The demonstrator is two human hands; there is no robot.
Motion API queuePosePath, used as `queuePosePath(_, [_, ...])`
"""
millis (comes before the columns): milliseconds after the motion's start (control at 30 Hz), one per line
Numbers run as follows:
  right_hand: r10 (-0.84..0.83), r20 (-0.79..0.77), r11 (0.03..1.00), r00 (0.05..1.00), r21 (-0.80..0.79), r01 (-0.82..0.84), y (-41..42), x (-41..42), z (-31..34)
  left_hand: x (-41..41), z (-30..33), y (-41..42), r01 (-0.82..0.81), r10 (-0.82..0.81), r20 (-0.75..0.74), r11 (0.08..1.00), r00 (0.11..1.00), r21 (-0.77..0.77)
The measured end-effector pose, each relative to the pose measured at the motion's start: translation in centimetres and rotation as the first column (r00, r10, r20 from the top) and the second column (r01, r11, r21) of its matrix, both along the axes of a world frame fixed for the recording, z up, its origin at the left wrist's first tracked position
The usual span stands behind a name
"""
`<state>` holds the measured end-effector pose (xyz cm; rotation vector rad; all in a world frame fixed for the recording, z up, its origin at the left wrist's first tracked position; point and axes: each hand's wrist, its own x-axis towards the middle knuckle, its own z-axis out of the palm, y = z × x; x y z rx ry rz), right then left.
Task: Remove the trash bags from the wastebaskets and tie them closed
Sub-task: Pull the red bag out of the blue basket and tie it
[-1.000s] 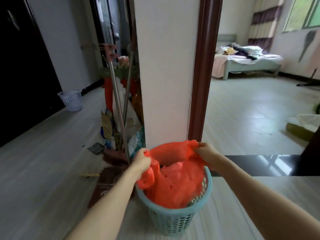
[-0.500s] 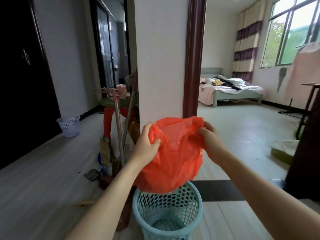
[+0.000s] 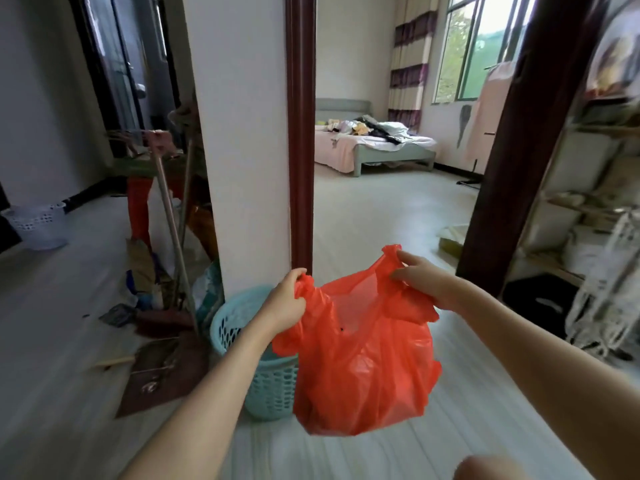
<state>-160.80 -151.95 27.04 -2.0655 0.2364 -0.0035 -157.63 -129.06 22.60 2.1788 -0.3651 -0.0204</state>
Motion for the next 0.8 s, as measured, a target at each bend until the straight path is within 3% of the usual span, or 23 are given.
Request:
queuePosePath(100, [-0.079,-0.115,0.975,0.99,-0.218,0.053,-2.1,-1.9,-2.6,-0.4,-3.3,-1.7,-0.002,0.001,0.01,0.981,1.0,0.193])
queuePosePath(200, [-0.159,-0.087,0.923,0.983,-0.365,0.117,-4.0,-3.2,-5.1,-0.8,-5.7,-3.1,-0.028,0.021,0.026,0.945,0.999,0.325])
queuePosePath(267, [-0.238,-0.089,0.912,0.967,-0.363,0.191,-5.3,-3.9,-6.8,-1.0,-6.6,-3.9,-0.085,0.066,0.056,0.873,0.996,0.481])
queuePosePath(333, [-0.294,-0.132,0.925,0.947,-0.289,0.247,-6.5,-4.6,-8.5,-1.4,-7.5,-4.7,-0.075,0.109,-0.025,0.816,0.994,0.574])
queuePosePath(400, [-0.328,-0.145,0.941,0.934,-0.144,0.308,-7.3,-5.7,-9.9,-1.8,-8.2,-5.6,-0.029,0.123,-0.199,0.907,0.972,0.42])
queuePosePath(433, [-0.335,-0.149,0.941,0.93,-0.009,0.338,-7.8,-6.3,-10.6,-1.9,-8.4,-6.2,-0.031,0.107,-0.317,0.971,0.943,0.235])
queuePosePath(500, [-0.303,-0.147,0.912,0.941,0.243,0.332,-8.3,-7.5,-11.5,-1.5,-8.6,-7.1,-0.087,0.037,-0.483,0.993,0.875,-0.081])
queuePosePath(600, [-0.263,-0.152,0.867,0.953,0.396,0.303,-9.4,-7.9,-12.2,-0.7,-8.7,-8.8,-0.063,-0.067,-0.472,0.965,0.879,-0.254])
queuePosePath(667, [-0.341,-0.099,0.878,0.935,0.323,0.354,-9.9,-7.4,-12.2,-0.3,-8.9,-9.8,-0.021,-0.122,-0.438,0.952,0.891,-0.306])
queuePosePath(733, [-0.451,0.036,0.885,0.892,0.147,0.441,-10.6,-6.6,-12.4,0.4,-9.3,-10.7,-0.005,-0.188,-0.453,0.92,0.871,-0.392])
queuePosePath(800, [-0.563,0.187,0.819,0.805,0.001,0.573,-11.9,-5.9,-12.9,1.4,-9.9,-11.4,-0.043,-0.21,-0.453,0.873,0.867,-0.487])
